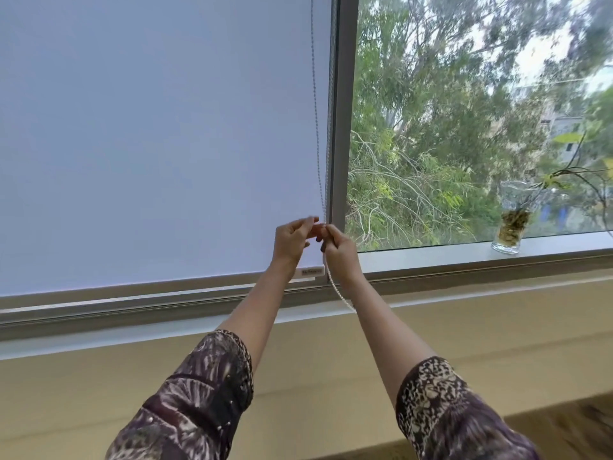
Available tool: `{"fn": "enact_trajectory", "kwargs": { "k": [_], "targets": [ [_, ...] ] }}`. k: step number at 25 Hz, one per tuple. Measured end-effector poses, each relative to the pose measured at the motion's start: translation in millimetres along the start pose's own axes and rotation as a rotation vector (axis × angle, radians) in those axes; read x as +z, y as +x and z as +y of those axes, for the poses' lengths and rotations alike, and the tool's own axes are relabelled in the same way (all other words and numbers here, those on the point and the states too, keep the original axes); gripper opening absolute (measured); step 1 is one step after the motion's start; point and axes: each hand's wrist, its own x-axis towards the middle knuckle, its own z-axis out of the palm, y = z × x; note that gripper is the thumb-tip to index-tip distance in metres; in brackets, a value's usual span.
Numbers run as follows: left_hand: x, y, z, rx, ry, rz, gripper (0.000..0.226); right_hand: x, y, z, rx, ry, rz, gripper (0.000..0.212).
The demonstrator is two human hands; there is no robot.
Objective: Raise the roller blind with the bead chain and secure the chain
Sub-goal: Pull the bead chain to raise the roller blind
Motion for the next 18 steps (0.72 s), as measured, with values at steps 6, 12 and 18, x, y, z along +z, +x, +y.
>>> {"fn": "enact_trajectory", "kwargs": {
  "k": [6,12,18],
  "targets": [
    [26,13,43,0.124,-0.131,-0.003,0.027,4,-14,29,0.106,-0.083,-0.078,0.023],
    [36,24,46,0.213,-0.102,0.015,0.022,3,-22,52,0.156,-0.266,-0.16,0.027],
    [16,26,5,0.242,0.071,0.105,0.014,-10,-18,48,0.375,-0.285,-0.35,0.03]
  ]
}}
